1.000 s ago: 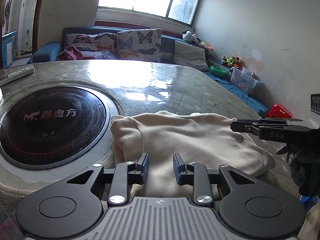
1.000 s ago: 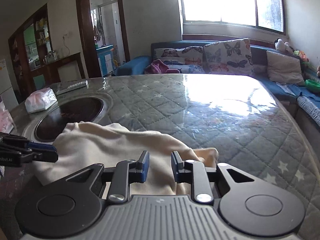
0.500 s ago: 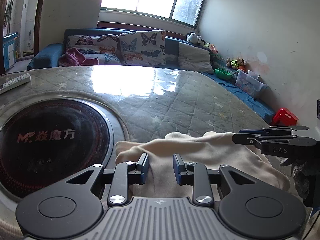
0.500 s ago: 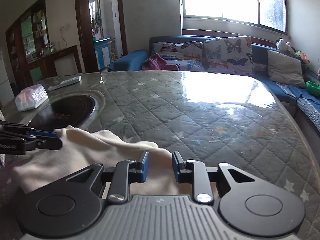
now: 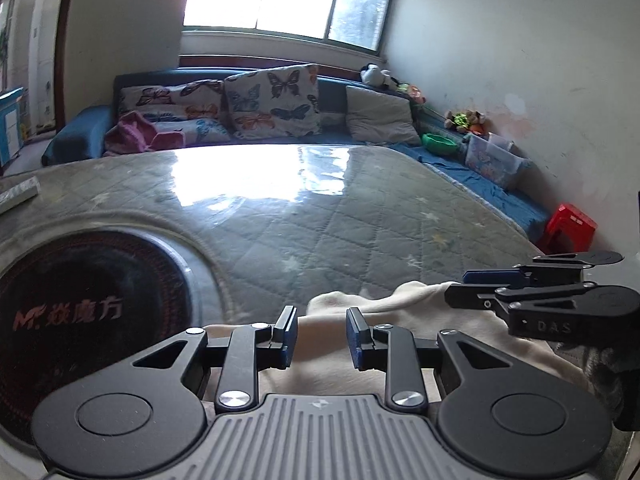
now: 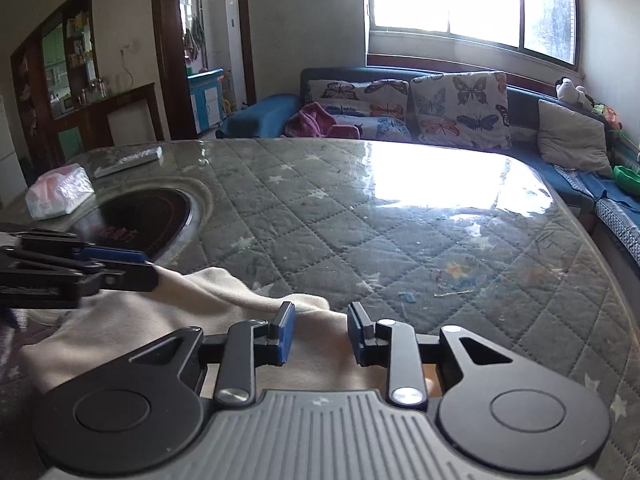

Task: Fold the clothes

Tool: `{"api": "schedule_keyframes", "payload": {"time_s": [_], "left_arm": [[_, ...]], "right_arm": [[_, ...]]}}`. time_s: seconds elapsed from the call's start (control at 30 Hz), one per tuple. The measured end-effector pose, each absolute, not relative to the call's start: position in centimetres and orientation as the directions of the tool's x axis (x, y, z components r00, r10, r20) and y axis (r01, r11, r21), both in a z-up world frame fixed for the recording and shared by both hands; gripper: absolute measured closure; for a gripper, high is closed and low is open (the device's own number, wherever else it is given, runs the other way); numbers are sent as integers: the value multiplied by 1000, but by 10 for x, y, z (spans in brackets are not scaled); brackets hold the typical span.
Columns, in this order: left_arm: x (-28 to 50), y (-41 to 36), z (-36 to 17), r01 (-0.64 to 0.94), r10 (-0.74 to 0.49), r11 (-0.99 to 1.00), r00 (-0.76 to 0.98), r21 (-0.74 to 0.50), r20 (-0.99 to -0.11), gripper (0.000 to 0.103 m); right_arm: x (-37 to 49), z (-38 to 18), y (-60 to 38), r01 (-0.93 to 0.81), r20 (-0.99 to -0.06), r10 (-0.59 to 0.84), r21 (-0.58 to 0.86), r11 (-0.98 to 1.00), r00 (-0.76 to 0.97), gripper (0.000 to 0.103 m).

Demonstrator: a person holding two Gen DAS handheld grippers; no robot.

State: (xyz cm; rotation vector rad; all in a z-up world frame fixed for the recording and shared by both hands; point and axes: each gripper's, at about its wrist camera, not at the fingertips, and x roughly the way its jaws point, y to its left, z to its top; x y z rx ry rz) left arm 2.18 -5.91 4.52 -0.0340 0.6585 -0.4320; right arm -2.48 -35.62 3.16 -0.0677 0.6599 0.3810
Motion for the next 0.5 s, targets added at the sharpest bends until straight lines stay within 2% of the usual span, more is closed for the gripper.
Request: {"api": "schedule_keyframes", "payload": {"time_s": [0.23, 0.37, 0.5], "left_arm": [[30, -74, 34, 390, -395, 908, 683, -152, -614, 74], [31, -71, 32, 385, -392, 910, 684, -152, -615, 74], [24, -70, 37, 390, -399, 908, 688, -155, -606, 74]], "right_arm": [[-78, 33, -359, -458, -586, 363, -15, 889, 724, 74], [-100, 25, -363, -448, -607, 305, -95, 889, 734, 74], [-118, 27, -377, -408, -586, 294, -69, 910, 755, 74]]}}
